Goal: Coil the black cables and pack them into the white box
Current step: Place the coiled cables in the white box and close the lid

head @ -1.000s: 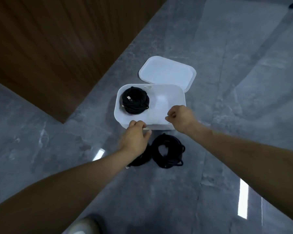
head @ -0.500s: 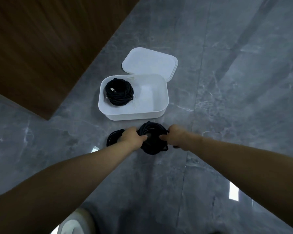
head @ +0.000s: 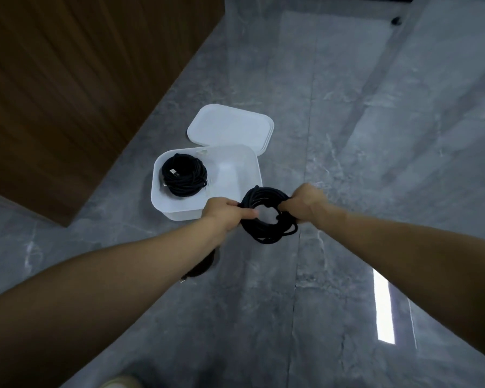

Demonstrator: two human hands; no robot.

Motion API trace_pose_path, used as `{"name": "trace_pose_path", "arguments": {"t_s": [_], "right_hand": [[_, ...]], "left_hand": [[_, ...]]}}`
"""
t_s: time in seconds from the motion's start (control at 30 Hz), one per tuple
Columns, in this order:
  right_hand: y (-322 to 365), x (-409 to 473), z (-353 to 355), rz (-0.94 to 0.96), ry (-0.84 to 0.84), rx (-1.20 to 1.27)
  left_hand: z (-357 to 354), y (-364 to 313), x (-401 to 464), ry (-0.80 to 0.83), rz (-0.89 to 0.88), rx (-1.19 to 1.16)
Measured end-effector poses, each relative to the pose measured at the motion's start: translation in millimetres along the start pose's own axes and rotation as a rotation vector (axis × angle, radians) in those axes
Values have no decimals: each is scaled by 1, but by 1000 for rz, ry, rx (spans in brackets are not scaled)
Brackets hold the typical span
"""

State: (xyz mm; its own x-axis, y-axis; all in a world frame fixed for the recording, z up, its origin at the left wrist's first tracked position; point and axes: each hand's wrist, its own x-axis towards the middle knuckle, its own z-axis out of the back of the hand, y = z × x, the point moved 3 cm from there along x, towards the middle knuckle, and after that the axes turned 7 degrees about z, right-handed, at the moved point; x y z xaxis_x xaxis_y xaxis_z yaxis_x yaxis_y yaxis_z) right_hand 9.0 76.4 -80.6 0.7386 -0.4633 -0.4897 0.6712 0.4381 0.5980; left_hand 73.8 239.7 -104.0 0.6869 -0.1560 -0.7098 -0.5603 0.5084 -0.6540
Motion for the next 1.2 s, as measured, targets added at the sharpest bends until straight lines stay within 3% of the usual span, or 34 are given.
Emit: {"name": "trace_pose_path", "arguments": {"t_s": [0.1, 0.3, 0.57, 0.87, 1.07, 1.2], "right_hand": [[11, 4, 22, 5, -50, 0], [38, 21, 30, 17, -117, 231], [78, 75, 4, 100, -133, 440], [80, 102, -18, 146, -71, 235], [74, 114, -20, 253, -233, 90], [61, 114, -21, 226, -197, 124]], "left_hand": [[-1, -29, 2, 19, -55, -64], [21, -68, 14, -33, -96, -213], [50, -63, 64, -175, -9, -374], [41, -42, 104, -299, 52, -426], [25, -46, 104, -379, 63, -402], [22, -43, 107, -428, 50, -290]]}}
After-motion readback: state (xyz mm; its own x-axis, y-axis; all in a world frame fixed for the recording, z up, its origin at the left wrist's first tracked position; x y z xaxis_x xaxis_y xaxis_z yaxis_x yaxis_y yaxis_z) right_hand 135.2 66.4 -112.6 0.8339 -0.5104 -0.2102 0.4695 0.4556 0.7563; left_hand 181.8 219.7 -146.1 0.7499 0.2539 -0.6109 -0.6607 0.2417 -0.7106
